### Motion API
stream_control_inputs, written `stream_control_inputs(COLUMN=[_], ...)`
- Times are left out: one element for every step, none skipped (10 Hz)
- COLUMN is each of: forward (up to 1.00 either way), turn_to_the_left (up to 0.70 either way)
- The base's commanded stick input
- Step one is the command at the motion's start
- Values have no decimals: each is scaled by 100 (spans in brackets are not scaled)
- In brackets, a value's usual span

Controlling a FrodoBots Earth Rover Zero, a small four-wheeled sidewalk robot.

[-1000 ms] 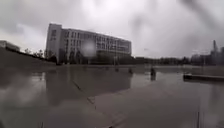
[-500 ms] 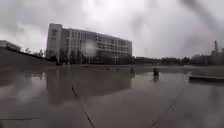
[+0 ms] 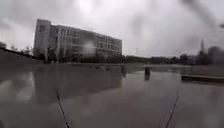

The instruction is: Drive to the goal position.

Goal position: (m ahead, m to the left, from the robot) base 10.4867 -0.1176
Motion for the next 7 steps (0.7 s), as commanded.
stream_control_inputs(forward=[68,68,68,68,68,68,67], turn_to_the_left=[0,0,0,0,0,0,-17])
